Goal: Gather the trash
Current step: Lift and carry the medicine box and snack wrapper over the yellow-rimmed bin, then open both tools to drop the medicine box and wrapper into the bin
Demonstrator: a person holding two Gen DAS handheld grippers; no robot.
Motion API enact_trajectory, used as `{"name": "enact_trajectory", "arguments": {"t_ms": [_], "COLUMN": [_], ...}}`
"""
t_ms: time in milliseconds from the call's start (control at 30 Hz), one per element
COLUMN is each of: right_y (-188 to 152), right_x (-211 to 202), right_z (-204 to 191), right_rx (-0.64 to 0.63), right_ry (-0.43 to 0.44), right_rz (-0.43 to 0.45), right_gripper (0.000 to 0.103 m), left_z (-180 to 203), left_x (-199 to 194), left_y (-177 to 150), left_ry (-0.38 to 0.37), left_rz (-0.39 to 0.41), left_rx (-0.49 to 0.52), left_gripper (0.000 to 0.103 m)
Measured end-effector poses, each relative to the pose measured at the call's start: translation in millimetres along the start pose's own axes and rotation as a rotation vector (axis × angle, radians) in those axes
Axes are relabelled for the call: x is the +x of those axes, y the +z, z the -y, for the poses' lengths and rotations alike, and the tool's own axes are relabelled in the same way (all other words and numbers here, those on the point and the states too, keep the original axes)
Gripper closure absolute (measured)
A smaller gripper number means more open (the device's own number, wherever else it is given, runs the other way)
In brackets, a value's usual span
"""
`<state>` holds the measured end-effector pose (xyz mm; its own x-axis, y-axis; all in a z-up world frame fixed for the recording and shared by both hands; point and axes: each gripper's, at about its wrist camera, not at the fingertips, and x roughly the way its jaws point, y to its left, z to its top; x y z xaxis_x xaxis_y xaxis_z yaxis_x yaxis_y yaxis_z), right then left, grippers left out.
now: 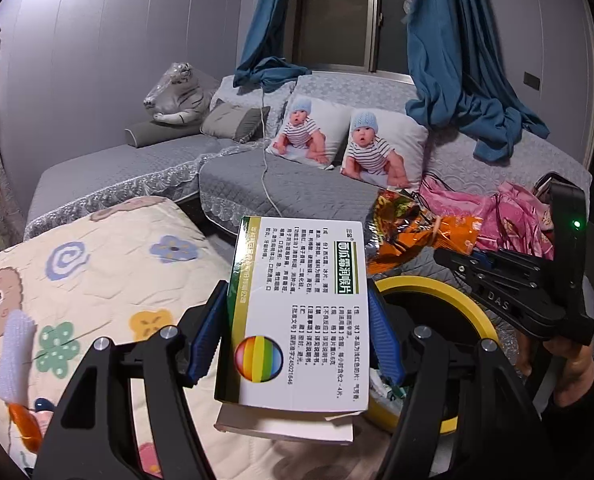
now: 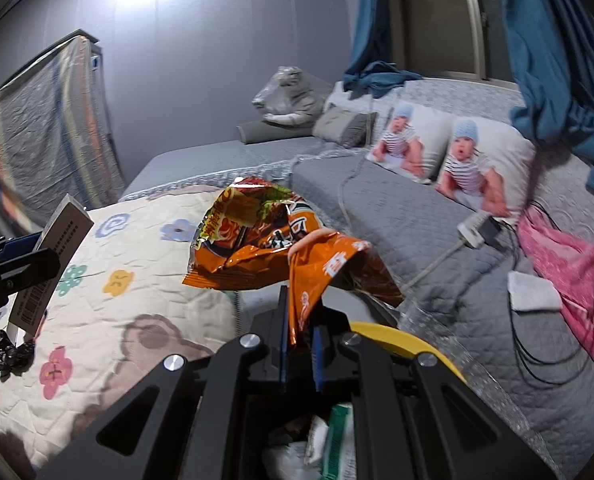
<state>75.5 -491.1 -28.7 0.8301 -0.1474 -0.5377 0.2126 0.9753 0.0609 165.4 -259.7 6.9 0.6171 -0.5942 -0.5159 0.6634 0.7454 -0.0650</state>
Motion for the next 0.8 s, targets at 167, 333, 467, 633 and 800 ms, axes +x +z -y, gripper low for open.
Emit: {"name": "enact_trajectory", "arguments": {"t_ms": [167,333,467,633,800], "right_y": [-13,-29,-39,-49,-57], "right_x": [1,-2,-2,2,4], "right_z": [21,31,38,46,54], "right_rx": [0.042,0.062,0.089,0.103,0.123], "right_ry": [-0.038,-0.068,-0.088,-0.116,-0.134], "right_rz": [-0.028,-0.046,-0.067,-0.089,-0.110], "right_gripper": [0.095,0.095,0.095,0.095,0.095], "left_z": [19,35,44,51,56], "left_x": [22,39,51,59,66], "left_y": [-4,-8,-14,-22,-25], "left_ry": [-0.039,-0.065,-0.079,-0.082,-0.083], "left_rz": [-0.034,-0.063,-0.088,-0.107,-0.127], "left_rx": [-0.004,0.003,0.010,0.019,0.019], "left_gripper": [0.041,0.041,0.041,0.041,0.041]}}
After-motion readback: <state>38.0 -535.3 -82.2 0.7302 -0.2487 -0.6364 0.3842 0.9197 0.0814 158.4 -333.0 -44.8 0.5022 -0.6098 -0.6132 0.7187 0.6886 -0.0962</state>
